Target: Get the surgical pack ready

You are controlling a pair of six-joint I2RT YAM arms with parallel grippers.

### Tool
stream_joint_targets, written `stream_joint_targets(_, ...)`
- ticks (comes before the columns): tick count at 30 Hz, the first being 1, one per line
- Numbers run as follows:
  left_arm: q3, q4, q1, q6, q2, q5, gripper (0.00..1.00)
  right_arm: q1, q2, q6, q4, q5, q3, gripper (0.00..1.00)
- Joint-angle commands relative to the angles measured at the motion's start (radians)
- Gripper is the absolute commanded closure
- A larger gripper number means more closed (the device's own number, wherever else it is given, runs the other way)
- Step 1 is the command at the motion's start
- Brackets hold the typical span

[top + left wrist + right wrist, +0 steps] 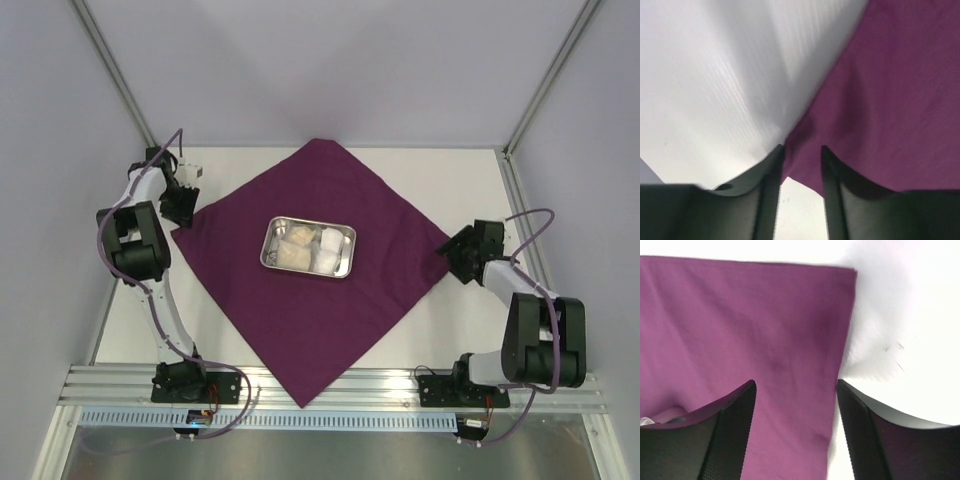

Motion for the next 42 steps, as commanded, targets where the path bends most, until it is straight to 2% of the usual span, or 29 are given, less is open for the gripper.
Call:
stream_joint_targets(1, -0.069, -0.004, 0.01, -0.01, -0.117, -0.011, 0.51, 0.134, -0.121, -0.11, -0.253, 0.286, 0.156, 0.3)
stream_joint_targets(2, -0.082, -0.005, 0.01, -0.007, -0.134, -0.011, 0.45, 0.201, -0.156, -0.126, -0.287, 0.369, 0.196, 0.28)
stream_joint_targets(3, -0.108, -0.01, 0.01, -0.003, -0.173, -0.011, 0.43, 0.257, -0.166, -0.141, -0.317, 0.523, 0.228, 0.22)
stream_joint_targets(4, -0.125, -0.011, 0.01, 0.003, -0.196, -0.008, 0.42, 0.359, -0.169, -0.161, -0.353, 0.579, 0.279, 0.19)
stream_joint_targets(5, -0.14, -0.011, 0.01, 0.008, -0.219, 0.003, 0.39, 0.401, -0.161, -0.17, -0.355, 0.605, 0.293, 0.18)
stream_joint_targets(7, -0.197, -0.022, 0.01, 0.028, -0.29, 0.025, 0.34, 0.472, -0.141, -0.206, -0.285, 0.491, 0.288, 0.19)
stream_joint_targets(8, -0.215, -0.027, 0.008, 0.03, -0.311, 0.049, 0.33, 0.484, -0.1, -0.207, -0.253, 0.413, 0.285, 0.23)
stream_joint_targets(9, -0.253, -0.039, 0.01, 0.033, -0.345, 0.061, 0.33, 0.499, -0.072, -0.207, -0.225, 0.256, 0.285, 0.27)
stream_joint_targets(11, -0.29, -0.05, 0.011, 0.039, -0.376, 0.084, 0.32, 0.521, 0.021, -0.207, -0.171, 0.141, 0.311, 0.34)
stream_joint_targets(12, -0.331, -0.051, 0.01, 0.042, -0.402, 0.091, 0.32, 0.535, 0.047, -0.21, -0.158, 0.056, 0.325, 0.43)
stream_joint_targets(14, -0.375, -0.044, 0.011, 0.053, -0.424, 0.115, 0.31, 0.576, 0.116, -0.23, -0.116, -0.008, 0.363, 0.54)
stream_joint_targets(15, -0.41, -0.042, 0.011, 0.056, -0.434, 0.127, 0.31, 0.588, 0.135, -0.23, -0.11, -0.041, 0.376, 0.57)
stream_joint_targets(17, -0.45, -0.036, 0.01, 0.054, -0.442, 0.14, 0.31, 0.615, 0.181, -0.241, -0.099, -0.065, 0.408, 0.61)
stream_joint_targets(22, -0.511, -0.034, 0.01, 0.059, -0.476, 0.157, 0.31, 0.671, 0.244, -0.246, -0.134, -0.01, 0.451, 0.67)
stream_joint_targets(26, -0.559, -0.034, 0.01, 0.065, -0.526, 0.17, 0.3, 0.673, 0.23, -0.212, -0.154, 0.082, 0.446, 0.67)
stream_joint_targets(34, -0.591, -0.028, 0.01, 0.051, -0.554, 0.192, 0.3, 0.673, 0.357, -0.233, -0.159, 0.044, 0.506, 0.65)
stream_joint_targets(37, -0.599, -0.027, 0.011, 0.045, -0.554, 0.201, 0.3, 0.674, 0.4, -0.232, -0.156, 0.014, 0.517, 0.73)
stream_joint_targets(38, -0.602, -0.028, 0.01, 0.043, -0.554, 0.206, 0.3, 0.674, 0.402, -0.232, -0.157, 0.006, 0.515, 0.82)
stream_joint_targets(40, -0.606, -0.03, 0.01, 0.045, -0.556, 0.206, 0.3, 0.674, 0.387, -0.232, -0.16, 0.003, 0.502, 0.92)
stream_joint_targets(42, -0.608, -0.036, 0.01, 0.045, -0.553, 0.204, 0.3, 0.678, 0.364, -0.246, -0.157, 0.009, 0.465, 0.96)
